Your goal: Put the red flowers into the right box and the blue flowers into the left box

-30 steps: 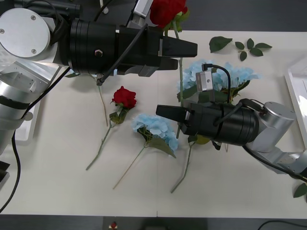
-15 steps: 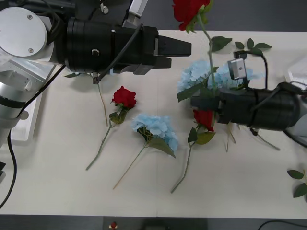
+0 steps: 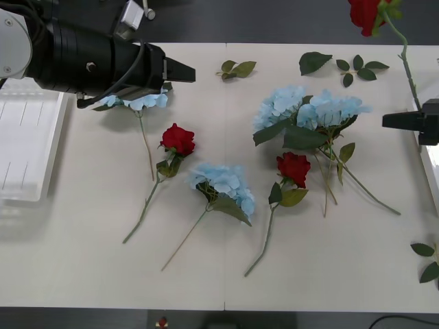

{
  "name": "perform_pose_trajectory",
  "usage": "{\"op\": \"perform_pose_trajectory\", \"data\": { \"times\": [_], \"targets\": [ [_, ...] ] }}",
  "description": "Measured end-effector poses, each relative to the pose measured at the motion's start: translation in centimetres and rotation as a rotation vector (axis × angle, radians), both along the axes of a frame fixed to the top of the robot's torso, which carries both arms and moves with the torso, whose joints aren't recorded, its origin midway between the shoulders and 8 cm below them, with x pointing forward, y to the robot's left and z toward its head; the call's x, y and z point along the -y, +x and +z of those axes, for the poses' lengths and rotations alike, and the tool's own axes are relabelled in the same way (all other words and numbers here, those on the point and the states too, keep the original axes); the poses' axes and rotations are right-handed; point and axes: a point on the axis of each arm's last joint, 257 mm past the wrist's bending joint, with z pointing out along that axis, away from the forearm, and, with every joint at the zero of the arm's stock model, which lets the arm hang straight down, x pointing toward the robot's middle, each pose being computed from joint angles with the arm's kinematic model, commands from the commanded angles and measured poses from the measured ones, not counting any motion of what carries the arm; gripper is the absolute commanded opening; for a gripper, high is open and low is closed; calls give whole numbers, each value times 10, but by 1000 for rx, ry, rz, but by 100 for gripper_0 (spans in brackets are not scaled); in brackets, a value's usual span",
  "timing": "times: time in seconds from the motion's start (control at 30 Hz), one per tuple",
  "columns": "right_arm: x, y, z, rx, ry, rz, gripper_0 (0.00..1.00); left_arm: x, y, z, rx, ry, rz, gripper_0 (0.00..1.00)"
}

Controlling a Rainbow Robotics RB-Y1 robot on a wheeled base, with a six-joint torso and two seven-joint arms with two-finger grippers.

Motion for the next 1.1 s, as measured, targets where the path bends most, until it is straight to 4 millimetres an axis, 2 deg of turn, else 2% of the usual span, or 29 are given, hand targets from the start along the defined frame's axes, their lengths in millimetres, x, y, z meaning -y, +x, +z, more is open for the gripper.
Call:
{"op": "perform_pose_trajectory", "data": {
  "times": [0.13, 0.27, 0.37, 0.53, 0.67, 0.73, 0.83, 0.93, 1.1],
  "targets": [
    [59, 4, -14, -13, -108, -91, 0, -33, 16, -19, -68, 52, 134, 100],
    [122, -1, -35, -43, -230, -179, 0, -72, 31, -42, -121, 143, 226, 100],
    [169, -5, -47, -68, -301, -251, 0, -96, 42, -50, -186, 176, 310, 100],
    [253, -18, -57, -110, -417, -384, 0, -115, 62, -58, -245, 212, 395, 100],
    [307, -22, -62, -106, -486, -507, 0, -121, 76, -75, -287, 227, 453, 100],
    [326, -22, -70, -102, -505, -561, 0, -125, 82, -86, -303, 247, 483, 100],
    [341, -19, -84, -93, -501, -631, 0, -132, 85, -103, -317, 284, 516, 100],
    [350, -14, -99, -80, -498, -690, 0, -137, 87, -118, -296, 354, 526, 100],
    [366, -17, -126, -75, -589, -718, 0, -140, 84, -156, -264, 490, 506, 100]
  ]
}}
